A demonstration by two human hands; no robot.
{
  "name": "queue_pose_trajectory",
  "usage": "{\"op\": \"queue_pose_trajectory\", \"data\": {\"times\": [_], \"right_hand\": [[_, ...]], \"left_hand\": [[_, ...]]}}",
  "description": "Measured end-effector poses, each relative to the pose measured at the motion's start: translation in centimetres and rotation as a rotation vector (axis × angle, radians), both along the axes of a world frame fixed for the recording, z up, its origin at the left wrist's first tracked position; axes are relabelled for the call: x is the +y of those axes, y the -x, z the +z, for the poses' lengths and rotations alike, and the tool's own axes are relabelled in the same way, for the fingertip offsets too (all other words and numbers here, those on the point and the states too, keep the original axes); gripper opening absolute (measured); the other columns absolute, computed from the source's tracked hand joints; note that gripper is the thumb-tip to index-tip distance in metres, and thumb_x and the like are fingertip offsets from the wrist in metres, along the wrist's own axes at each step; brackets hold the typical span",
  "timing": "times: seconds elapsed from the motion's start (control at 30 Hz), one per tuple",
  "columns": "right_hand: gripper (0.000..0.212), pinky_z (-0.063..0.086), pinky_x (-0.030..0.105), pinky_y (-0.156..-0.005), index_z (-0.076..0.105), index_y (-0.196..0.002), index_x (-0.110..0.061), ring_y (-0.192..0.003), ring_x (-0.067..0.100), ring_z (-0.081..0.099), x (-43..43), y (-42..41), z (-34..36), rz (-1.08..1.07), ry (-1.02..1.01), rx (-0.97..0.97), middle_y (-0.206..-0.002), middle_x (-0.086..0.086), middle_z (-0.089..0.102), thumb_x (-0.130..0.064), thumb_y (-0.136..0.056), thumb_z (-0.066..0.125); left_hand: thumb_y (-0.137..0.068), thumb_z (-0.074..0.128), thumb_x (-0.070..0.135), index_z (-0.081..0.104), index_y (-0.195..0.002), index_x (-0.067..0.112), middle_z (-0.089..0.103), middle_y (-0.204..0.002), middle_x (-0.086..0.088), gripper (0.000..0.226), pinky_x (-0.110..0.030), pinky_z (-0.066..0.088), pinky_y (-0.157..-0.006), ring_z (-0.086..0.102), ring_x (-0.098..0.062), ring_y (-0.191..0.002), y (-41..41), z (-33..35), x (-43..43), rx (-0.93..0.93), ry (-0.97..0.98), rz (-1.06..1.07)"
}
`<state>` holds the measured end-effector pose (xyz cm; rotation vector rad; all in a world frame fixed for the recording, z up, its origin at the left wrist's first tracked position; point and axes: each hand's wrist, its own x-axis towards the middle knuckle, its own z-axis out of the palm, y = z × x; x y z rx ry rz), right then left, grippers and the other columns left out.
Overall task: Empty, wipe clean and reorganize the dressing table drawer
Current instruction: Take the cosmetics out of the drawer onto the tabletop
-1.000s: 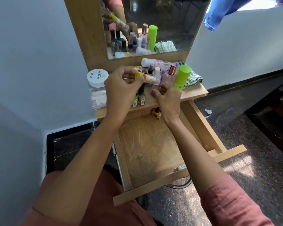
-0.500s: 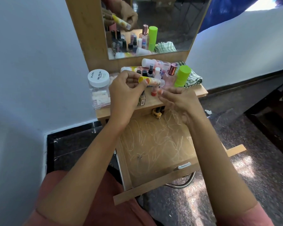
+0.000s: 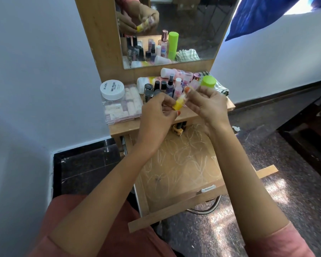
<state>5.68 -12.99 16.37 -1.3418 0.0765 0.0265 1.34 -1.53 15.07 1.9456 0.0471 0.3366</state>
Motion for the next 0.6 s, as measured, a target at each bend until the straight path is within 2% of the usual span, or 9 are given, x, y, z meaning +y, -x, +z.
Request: {"op": "queue_pose_trajectory", "data": {"times": [0.13, 0.23, 0.3, 0.37, 0.47, 0.53, 0.6], "right_hand": [[0.022, 0.056, 0.023, -0.070, 0.064, -0.093, -0.003, -0.068, 0.009, 0.064, 0.2, -0.5, -0.9, -0.120, 0.339, -0.203, -0.075, 0.000, 0.065, -0.009, -0.074, 0.074], [0.027, 0.050, 0.009, -0.066, 0.064, -0.098, -0.005, -0.065, -0.003, 0.061, 0.5, -0.8, -2.2, -0.185, 0.501, -0.274, -0.077, -0.006, 0.061, -0.011, -0.073, 0.075], [0.029, 0.047, 0.006, -0.065, 0.064, -0.102, -0.006, -0.070, 0.003, 0.060, 0.5, -1.0, -3.1, -0.234, 0.581, -0.273, -0.082, -0.006, 0.060, -0.011, -0.075, 0.073], [0.031, 0.050, 0.011, -0.070, 0.064, -0.106, -0.006, -0.078, 0.009, 0.061, 0.6, -1.2, -4.0, -0.260, 0.644, -0.253, -0.090, 0.000, 0.064, -0.012, -0.076, 0.072], [0.030, 0.054, 0.028, -0.078, 0.064, -0.108, -0.007, -0.081, 0.008, 0.060, 1.0, -1.5, -5.0, -0.276, 0.712, -0.244, -0.101, 0.006, 0.067, -0.013, -0.079, 0.069], [0.029, 0.052, 0.030, -0.079, 0.064, -0.108, -0.008, -0.082, 0.008, 0.058, 1.2, -1.5, -5.3, -0.293, 0.745, -0.268, -0.103, 0.007, 0.067, -0.015, -0.080, 0.068], [0.026, 0.052, 0.031, -0.078, 0.064, -0.105, -0.008, -0.082, 0.011, 0.059, 1.3, -1.5, -5.5, -0.309, 0.748, -0.276, -0.101, 0.007, 0.067, -0.020, -0.083, 0.066]], "left_hand": [[-0.081, 0.064, 0.005, 0.064, -0.093, 0.010, 0.059, -0.084, 0.007, 0.013, -0.004, 0.046, -0.067, 0.055, 0.002, -0.074, -0.6, 0.3, 0.1, -0.028, -0.045, 0.018], [-0.083, 0.059, -0.001, 0.064, -0.095, 0.007, 0.062, -0.092, 0.001, 0.016, -0.005, 0.046, -0.069, 0.054, 0.001, -0.076, -1.8, 0.8, 0.1, -0.075, -0.150, 0.041], [-0.083, 0.058, -0.002, 0.064, -0.099, 0.005, 0.064, -0.099, -0.004, 0.018, -0.011, 0.047, -0.074, 0.056, -0.005, -0.083, -3.1, 1.2, 0.2, -0.118, -0.244, 0.051], [-0.083, 0.058, -0.002, 0.063, -0.105, 0.005, 0.063, -0.108, -0.008, 0.023, -0.021, 0.050, -0.083, 0.059, -0.012, -0.094, -4.6, 1.4, 0.4, -0.113, -0.364, 0.014], [-0.082, 0.060, 0.001, 0.060, -0.115, 0.008, 0.062, -0.112, -0.011, 0.033, -0.036, 0.050, -0.088, 0.058, -0.022, -0.101, -6.6, 1.5, 0.6, -0.009, -0.557, -0.103], [-0.083, 0.059, 0.002, 0.058, -0.118, 0.009, 0.064, -0.110, -0.012, 0.036, -0.038, 0.050, -0.086, 0.058, -0.025, -0.101, -7.4, 1.6, 0.6, 0.037, -0.671, -0.152], [-0.084, 0.059, 0.004, 0.059, -0.116, 0.010, 0.065, -0.103, -0.011, 0.033, -0.034, 0.050, -0.079, 0.060, -0.025, -0.097, -7.8, 1.7, 0.5, 0.042, -0.719, -0.164]]}}
